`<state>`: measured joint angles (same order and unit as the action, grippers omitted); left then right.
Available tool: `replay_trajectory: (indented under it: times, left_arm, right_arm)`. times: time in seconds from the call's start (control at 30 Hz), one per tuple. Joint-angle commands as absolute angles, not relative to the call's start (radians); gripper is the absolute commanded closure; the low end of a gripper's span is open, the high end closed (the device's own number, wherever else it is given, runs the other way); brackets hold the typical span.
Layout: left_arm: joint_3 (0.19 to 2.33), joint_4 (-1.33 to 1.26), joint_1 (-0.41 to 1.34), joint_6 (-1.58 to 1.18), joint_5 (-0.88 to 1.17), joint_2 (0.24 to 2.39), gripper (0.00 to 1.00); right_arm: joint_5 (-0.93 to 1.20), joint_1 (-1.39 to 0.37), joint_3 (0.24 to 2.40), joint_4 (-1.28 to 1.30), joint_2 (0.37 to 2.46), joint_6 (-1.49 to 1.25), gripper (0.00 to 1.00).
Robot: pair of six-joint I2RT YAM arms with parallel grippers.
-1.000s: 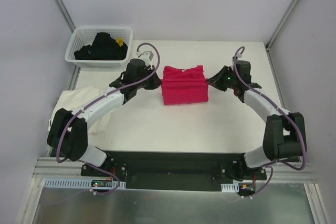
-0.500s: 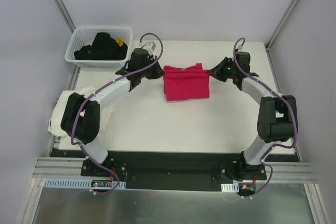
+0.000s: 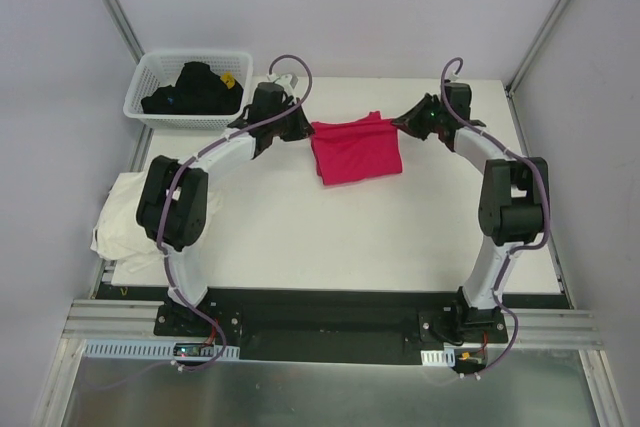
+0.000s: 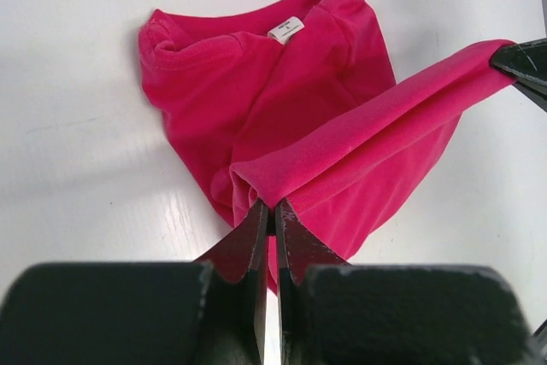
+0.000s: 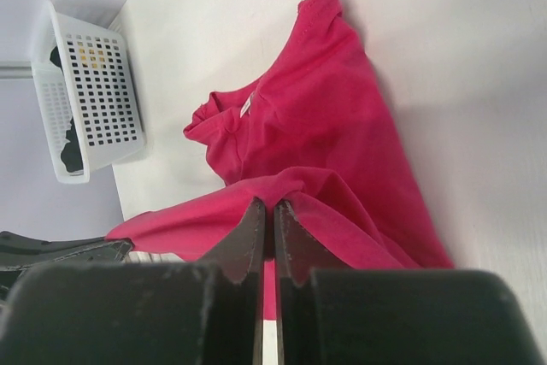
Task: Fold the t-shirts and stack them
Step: Fold the long partially folded tshirt into a neat square
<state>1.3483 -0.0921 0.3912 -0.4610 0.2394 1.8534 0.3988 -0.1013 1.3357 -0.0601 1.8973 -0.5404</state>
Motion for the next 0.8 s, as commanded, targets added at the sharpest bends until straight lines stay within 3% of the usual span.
replay_trajectory:
  times: [0.0,0.37,0.77]
  left_arm:
    - [1.437,-0.095,0.347,-0.46,0.262,1.887,1.0]
    - [1.568,-0.095,0.301,-0.471,0.314,1.979,1.0]
    - [1.634,-0.08,0.282,-0.485,0.344,2.008,1.0]
  right_arm:
    - [0.362,-0.066,1.439,-0.058,1.945,-0.549,0.99]
    - [0.383,-0.064,1.739,0.061,2.101,-0.538,0.99]
    - [0.408,-0.068,1.847,0.092,2.135,-0.546,0.99]
